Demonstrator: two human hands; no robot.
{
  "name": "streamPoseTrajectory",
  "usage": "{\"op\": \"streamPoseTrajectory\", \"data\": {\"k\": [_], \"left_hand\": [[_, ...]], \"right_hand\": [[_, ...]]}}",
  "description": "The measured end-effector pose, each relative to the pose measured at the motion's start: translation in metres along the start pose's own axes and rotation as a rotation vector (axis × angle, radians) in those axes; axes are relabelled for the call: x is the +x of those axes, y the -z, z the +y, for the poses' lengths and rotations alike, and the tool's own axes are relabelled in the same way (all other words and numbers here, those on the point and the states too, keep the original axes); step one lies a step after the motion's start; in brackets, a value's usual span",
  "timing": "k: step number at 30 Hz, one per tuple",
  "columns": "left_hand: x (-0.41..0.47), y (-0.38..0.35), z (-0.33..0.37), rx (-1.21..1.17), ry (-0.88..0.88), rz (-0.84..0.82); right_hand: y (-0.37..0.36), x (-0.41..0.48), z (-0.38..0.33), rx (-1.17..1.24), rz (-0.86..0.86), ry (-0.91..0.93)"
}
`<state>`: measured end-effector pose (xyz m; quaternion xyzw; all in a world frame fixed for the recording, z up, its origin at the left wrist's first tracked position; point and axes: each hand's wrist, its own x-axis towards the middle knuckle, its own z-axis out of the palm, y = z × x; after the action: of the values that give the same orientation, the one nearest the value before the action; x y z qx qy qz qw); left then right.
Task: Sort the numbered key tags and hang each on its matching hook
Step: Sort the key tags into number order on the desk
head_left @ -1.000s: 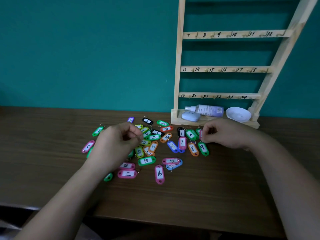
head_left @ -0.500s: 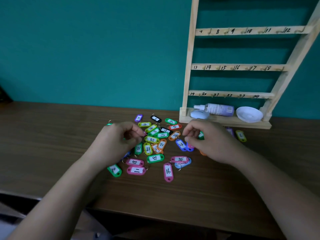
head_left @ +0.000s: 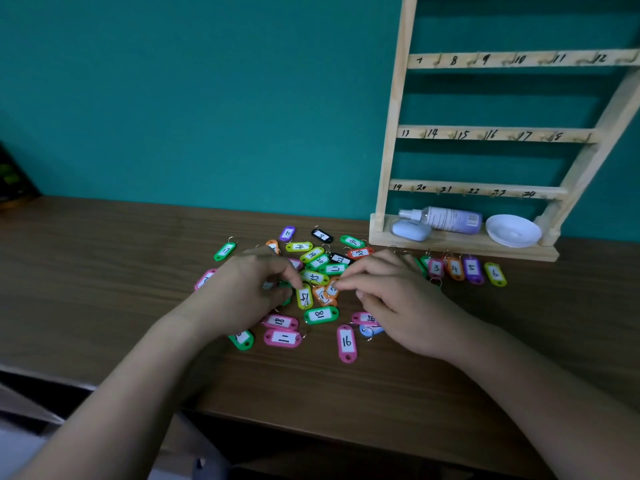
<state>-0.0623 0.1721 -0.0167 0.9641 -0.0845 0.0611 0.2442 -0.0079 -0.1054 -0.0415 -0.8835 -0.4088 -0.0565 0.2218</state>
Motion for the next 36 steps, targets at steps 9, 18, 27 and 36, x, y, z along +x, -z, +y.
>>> {"op": "streamPoseTrajectory", "data": {"k": [9,18,27,36], "left_hand": [[0.009,0.008,-0.028,0.045,0.211,0.203],[0.014,0.01,-0.039,0.048,0.272,0.152],[0.0,0.029,-0.043,0.076,0.222,-0.018],[0.001,0.027,-0.04,0.126,0.231,0.004]], "right_hand": [[0.003,-0.003,0.004,-0.068,-0.02,-0.025],[0.005,-0.002,0.002,-0.034,0.018,-0.072],[0.007,-0.001,-0.003,0.064,0.037,-0.113],[0.009,-0.001,-0.004,0.092,0.034,-0.122]]}}
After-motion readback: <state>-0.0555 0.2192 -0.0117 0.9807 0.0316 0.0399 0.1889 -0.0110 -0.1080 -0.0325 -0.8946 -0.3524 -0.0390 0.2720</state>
